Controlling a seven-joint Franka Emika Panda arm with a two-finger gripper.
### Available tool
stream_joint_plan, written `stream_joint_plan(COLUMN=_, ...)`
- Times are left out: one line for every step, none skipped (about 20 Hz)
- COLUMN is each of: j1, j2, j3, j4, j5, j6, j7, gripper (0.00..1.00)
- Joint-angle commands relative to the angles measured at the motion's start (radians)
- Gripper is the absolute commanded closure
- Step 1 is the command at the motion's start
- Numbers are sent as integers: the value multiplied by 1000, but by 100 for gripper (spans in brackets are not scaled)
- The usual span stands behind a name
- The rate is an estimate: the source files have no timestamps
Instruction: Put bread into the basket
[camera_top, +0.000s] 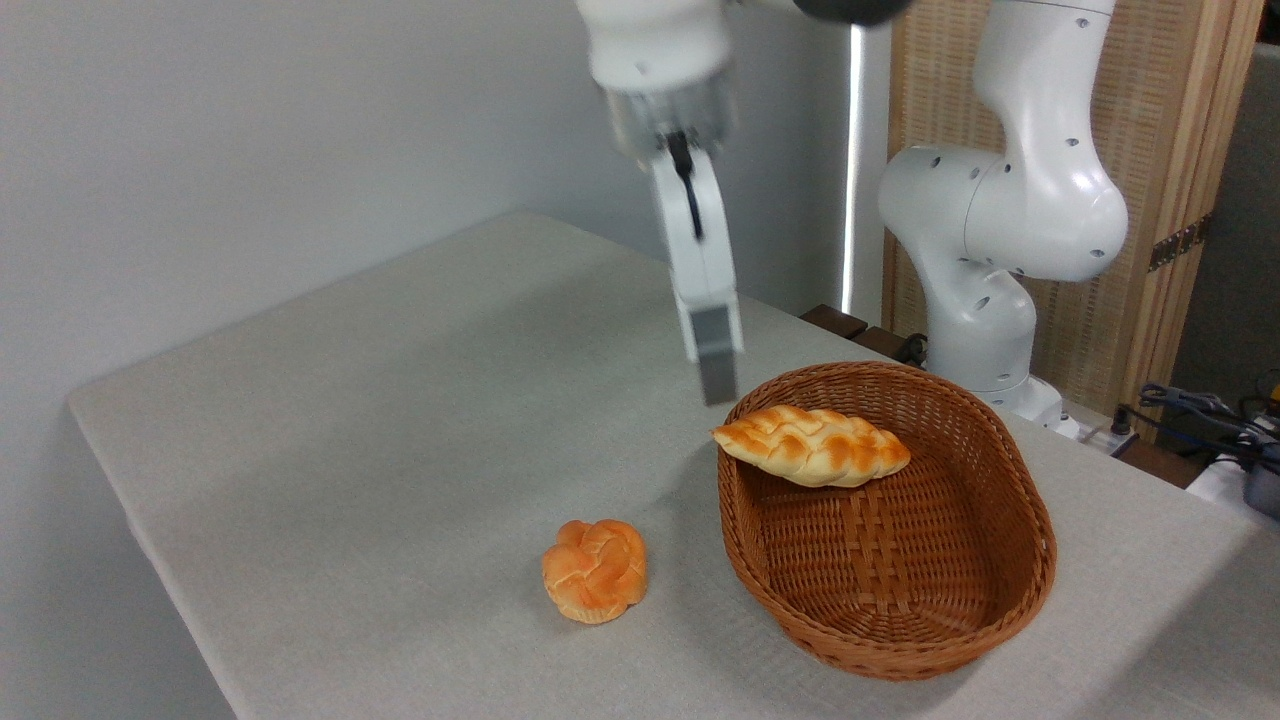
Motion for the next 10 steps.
stream_joint_plan(j1=-55, j2=174, j3=-4, j4=247, j5=-11, j6=-10, j7=-273, gripper=0)
stream_joint_plan(j1=-60, j2=209, j3=-9, j4=298, j5=-11, j6=-10, j7=-350, gripper=0)
stream_joint_plan(j1=-61, j2=240, j3=-9, j4=344, j5=-11, j6=-10, j7=-423, gripper=0)
stream_joint_plan(j1=-61, j2=267, j3=-15, j4=383, j5=-11, j6=-10, j7=-491, gripper=0)
stream_joint_plan(j1=-61, j2=289, j3=-20, j4=415, j5=-8, j6=-8, j7=-549, gripper=0)
stream_joint_plan(j1=-61, j2=304, j3=-20, j4=438, j5=-8, j6=-8, j7=-605, gripper=0)
stream_joint_plan(j1=-60, j2=312, j3=-18, j4=450, j5=-8, j6=-6, j7=-652, gripper=0)
stream_joint_plan(j1=-61, j2=315, j3=-18, j4=450, j5=-5, j6=6, j7=-683, gripper=0)
stream_joint_plan(j1=-61, j2=315, j3=-20, j4=450, j5=0, j6=7, j7=-691, gripper=0)
stream_joint_plan(j1=-61, j2=315, j3=-18, j4=450, j5=3, j6=9, j7=-691, gripper=0)
